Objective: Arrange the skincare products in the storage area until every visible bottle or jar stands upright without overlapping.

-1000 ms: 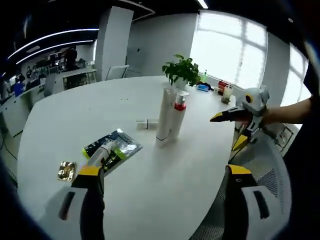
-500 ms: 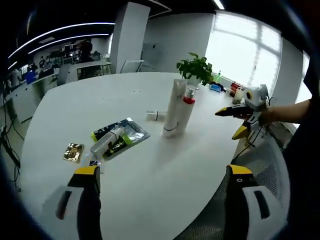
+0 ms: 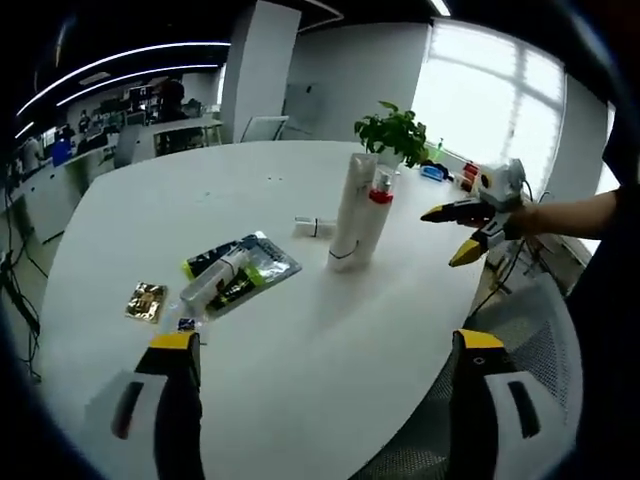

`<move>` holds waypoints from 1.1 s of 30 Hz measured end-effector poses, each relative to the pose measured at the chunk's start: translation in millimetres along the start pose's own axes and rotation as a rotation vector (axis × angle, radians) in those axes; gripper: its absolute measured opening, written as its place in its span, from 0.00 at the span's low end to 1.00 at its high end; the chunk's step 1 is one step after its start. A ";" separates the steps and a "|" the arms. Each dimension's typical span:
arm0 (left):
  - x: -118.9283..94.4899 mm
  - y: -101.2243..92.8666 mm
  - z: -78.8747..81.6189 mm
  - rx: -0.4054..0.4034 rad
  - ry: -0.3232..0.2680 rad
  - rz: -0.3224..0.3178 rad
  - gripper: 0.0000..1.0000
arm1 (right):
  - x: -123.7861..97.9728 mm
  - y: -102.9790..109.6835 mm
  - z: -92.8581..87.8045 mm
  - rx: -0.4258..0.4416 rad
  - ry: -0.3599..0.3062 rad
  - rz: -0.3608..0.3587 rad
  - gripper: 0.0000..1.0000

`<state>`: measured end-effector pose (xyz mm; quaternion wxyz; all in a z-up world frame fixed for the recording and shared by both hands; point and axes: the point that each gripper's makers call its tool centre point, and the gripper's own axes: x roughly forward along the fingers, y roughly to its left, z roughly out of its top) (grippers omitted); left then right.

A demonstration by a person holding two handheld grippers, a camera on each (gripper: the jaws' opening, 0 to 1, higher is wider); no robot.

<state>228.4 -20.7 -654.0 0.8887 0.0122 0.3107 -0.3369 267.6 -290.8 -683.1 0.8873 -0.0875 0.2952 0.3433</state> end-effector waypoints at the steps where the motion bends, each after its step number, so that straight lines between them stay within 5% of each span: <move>1: 1.4 -0.9 0.8 0.002 0.001 -0.001 0.99 | 0.4 -1.5 0.2 0.001 0.001 -0.001 0.91; 11: 10.6 0.4 -4.8 -0.015 0.027 -0.012 0.98 | 17.1 -47.3 6.2 0.021 0.001 -0.066 0.83; 22: 23.2 5.2 -5.1 -0.024 0.047 -0.023 0.97 | 41.2 -71.6 10.8 -0.007 0.045 -0.075 0.78; 33: 30.5 9.0 -6.3 -0.038 0.056 -0.026 0.95 | 79.1 -83.6 19.4 -0.041 0.092 0.006 0.64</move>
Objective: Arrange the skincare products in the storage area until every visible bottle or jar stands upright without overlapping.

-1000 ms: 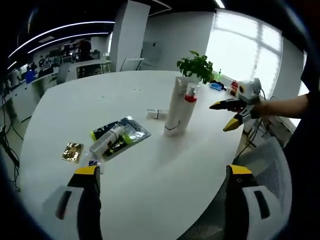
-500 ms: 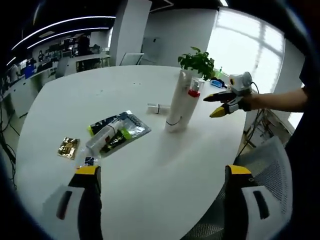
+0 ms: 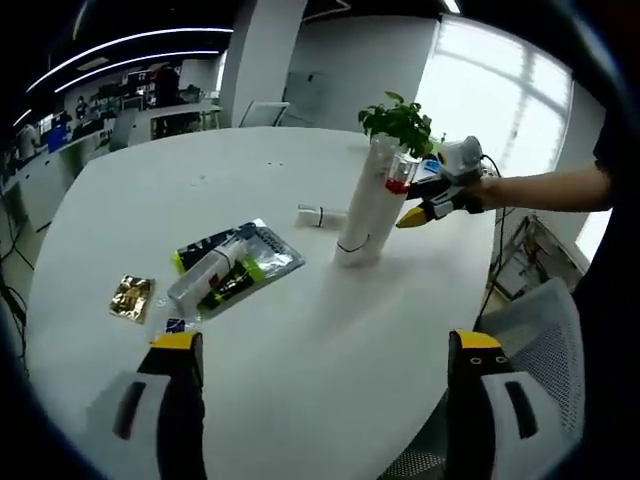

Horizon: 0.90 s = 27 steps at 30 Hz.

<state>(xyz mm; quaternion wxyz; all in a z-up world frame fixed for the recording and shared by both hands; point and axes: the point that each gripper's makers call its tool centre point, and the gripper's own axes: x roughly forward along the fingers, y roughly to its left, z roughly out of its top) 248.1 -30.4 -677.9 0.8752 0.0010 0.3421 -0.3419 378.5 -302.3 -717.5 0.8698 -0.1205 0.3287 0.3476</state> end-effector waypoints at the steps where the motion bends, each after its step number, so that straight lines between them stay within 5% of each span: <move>1: 0.9 0.6 -1.3 -0.003 0.003 -0.001 0.95 | 3.4 -0.1 0.1 -0.002 0.005 0.007 0.63; 12: 8.4 7.6 -10.2 -0.025 0.030 -0.005 0.95 | 32.6 -11.9 4.2 -0.008 0.017 0.040 0.57; 27: 16.3 14.2 -15.1 -0.048 0.041 -0.007 0.94 | 66.6 -0.2 15.1 -0.068 0.029 0.133 0.49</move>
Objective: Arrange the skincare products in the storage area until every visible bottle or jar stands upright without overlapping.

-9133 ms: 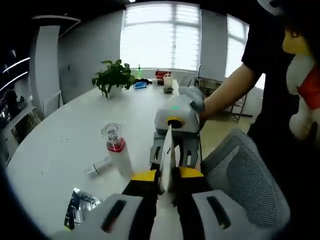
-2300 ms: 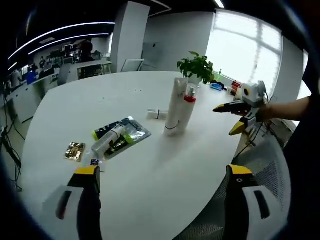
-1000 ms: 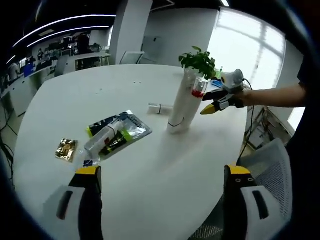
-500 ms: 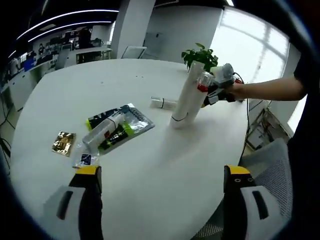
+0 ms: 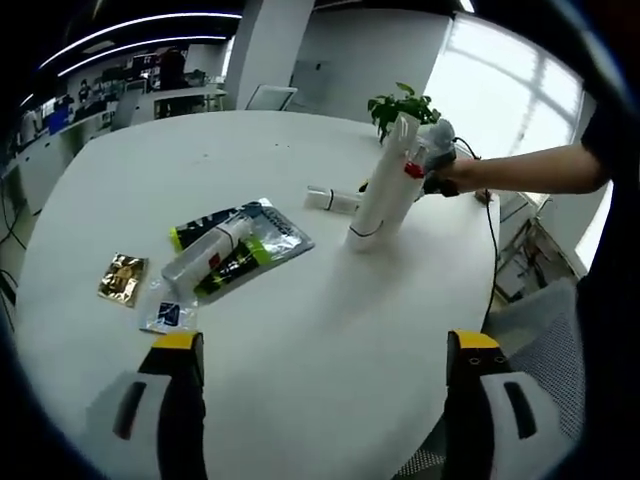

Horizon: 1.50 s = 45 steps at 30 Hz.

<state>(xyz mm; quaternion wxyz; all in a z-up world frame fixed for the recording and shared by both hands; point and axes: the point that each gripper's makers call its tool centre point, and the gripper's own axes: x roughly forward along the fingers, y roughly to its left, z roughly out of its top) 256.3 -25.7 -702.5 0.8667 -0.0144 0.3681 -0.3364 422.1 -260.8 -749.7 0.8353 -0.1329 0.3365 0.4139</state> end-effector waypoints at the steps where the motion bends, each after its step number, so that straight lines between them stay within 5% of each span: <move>1: 0.5 0.7 -0.3 -0.001 0.000 0.000 0.94 | 2.6 0.7 1.7 -0.003 -0.002 0.007 0.47; 8: 1.0 2.8 -1.0 -0.003 0.002 0.002 0.94 | 16.4 9.7 14.6 -0.021 -0.023 0.051 0.41; 20: 2.5 2.9 -5.6 -0.015 0.009 0.003 0.93 | 30.8 12.2 10.0 -0.071 0.014 0.088 0.21; 27: 5.1 3.8 -5.0 -0.018 0.003 0.002 0.93 | 29.3 12.4 9.0 -0.086 0.024 0.085 0.22; 31: 5.2 5.2 -3.4 -0.017 -0.003 0.004 0.93 | 28.7 12.2 7.4 0.024 0.031 0.080 0.21; 45: -2.7 4.9 5.8 0.003 -0.018 0.012 0.93 | 12.6 -1.6 7.4 0.074 0.001 0.030 0.20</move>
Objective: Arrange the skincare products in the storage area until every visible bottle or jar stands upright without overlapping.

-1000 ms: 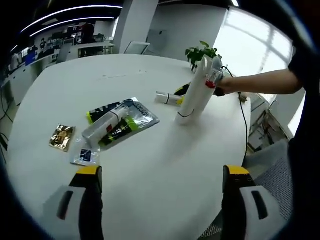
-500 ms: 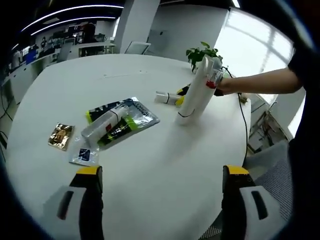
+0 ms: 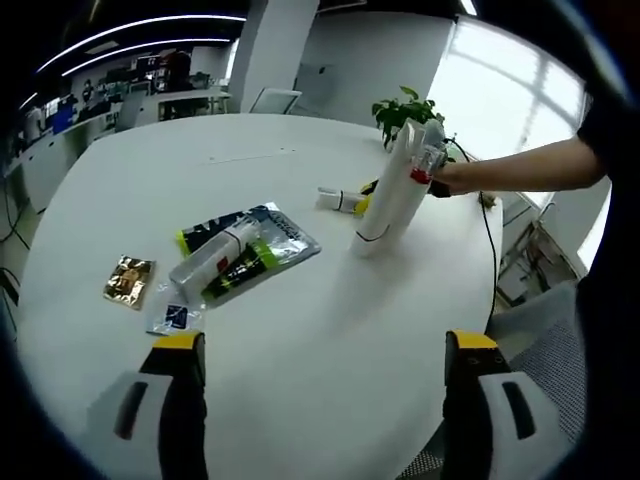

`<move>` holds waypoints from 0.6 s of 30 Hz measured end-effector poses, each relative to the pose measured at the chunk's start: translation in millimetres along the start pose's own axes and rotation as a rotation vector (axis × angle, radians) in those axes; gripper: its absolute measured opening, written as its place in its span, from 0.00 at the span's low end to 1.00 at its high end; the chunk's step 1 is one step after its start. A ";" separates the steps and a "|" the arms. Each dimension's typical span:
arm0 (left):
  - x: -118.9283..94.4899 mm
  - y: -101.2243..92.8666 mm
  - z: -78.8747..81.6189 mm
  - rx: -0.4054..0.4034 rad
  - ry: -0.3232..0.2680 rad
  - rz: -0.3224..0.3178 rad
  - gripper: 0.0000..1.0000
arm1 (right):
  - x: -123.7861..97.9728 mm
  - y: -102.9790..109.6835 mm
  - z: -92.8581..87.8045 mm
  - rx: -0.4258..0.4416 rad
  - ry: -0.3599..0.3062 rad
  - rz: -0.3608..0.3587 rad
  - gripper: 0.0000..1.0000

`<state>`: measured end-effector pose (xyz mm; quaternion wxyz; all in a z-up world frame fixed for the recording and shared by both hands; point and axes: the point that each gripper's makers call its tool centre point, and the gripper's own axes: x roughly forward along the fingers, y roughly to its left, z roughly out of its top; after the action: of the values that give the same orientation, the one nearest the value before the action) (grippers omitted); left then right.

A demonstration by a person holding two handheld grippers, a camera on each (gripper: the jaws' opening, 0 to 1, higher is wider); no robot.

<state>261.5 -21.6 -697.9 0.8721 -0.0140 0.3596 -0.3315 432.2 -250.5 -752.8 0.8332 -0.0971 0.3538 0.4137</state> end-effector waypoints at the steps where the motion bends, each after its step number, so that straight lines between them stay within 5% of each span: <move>1: -0.3 -1.0 1.3 0.002 -0.003 -0.001 0.93 | -2.4 -1.7 -0.7 0.003 -0.001 -0.001 0.20; 18: -5.0 -20.6 15.3 0.047 -0.046 -0.027 0.93 | -58.0 -2.7 -25.7 0.082 -0.050 -0.107 0.20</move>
<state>257.0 -38.0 -678.1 0.8757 -0.0059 0.3312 -0.3512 397.5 -299.9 -733.1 0.8659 -0.0712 0.3440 0.3560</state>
